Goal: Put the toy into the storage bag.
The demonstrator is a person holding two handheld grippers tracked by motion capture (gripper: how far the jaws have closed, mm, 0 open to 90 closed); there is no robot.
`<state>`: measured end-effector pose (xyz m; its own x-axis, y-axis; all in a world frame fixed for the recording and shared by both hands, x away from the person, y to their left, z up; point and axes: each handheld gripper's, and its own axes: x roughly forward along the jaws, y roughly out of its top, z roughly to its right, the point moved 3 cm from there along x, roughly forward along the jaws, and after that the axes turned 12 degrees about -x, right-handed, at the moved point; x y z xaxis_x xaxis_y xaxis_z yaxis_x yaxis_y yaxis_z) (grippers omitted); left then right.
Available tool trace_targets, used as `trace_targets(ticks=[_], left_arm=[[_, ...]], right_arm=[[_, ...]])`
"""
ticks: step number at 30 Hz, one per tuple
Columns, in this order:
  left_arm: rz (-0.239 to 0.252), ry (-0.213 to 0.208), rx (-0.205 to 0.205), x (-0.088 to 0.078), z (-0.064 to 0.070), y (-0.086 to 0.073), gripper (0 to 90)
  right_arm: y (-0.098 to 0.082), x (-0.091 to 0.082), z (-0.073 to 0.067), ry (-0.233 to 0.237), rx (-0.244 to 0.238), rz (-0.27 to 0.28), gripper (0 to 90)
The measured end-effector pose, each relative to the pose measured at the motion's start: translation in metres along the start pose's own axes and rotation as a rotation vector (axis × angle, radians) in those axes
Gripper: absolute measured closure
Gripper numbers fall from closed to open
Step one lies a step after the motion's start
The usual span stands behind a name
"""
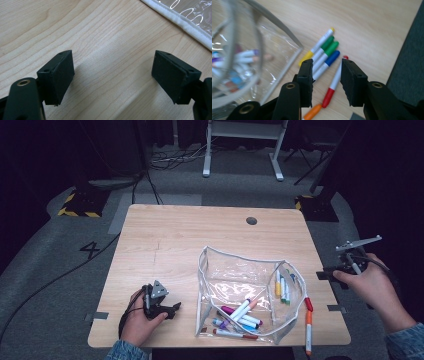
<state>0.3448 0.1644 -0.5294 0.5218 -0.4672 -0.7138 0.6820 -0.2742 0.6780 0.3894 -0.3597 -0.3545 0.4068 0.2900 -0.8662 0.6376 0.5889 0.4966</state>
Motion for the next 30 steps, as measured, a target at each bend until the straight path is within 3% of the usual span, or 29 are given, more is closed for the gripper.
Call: trace_targets(ticks=[2,3,4,7,8,12,16,24,25,26,30], left_arm=[[0.000,0.000,0.000,0.000,0.000,0.000,18.6],[0.000,0.000,0.000,0.000,0.000,0.000,18.6],[0.000,0.000,0.000,0.000,0.000,0.000,18.6],[0.000,0.000,0.000,0.000,0.000,0.000,18.6],[0.000,0.000,0.000,0.000,0.000,0.000,18.6],[0.000,0.000,0.000,0.000,0.000,0.000,18.6],[0.000,0.000,0.000,0.000,0.000,0.000,18.7],[0.000,0.000,0.000,0.000,0.000,0.000,18.6],[0.000,0.000,0.000,0.000,0.000,0.000,18.6],[0.000,0.000,0.000,0.000,0.000,0.000,18.6],[0.000,0.000,0.000,0.000,0.000,0.000,18.6]], right_arm=[[-0.006,0.008,0.004,-0.001,0.012,-0.020,62.0],[-0.015,0.023,0.009,0.003,0.041,-0.048,61.9],[-0.015,0.023,0.009,0.003,0.041,-0.048,61.9],[-0.030,0.054,0.012,0.003,0.059,-0.119,61.6],[-0.030,0.054,0.012,0.003,0.059,-0.119,61.6],[-0.041,0.088,0.013,0.028,0.088,-0.168,61.6],[-0.045,0.108,0.015,0.040,0.109,-0.195,62.5],[-0.048,0.132,0.018,0.045,0.146,-0.233,67.7],[-0.048,0.133,0.018,0.038,0.146,-0.237,70.7],[-0.047,0.133,0.020,0.002,0.138,-0.241,75.6],[-0.049,0.132,0.025,-0.016,0.171,-0.242,77.0]])
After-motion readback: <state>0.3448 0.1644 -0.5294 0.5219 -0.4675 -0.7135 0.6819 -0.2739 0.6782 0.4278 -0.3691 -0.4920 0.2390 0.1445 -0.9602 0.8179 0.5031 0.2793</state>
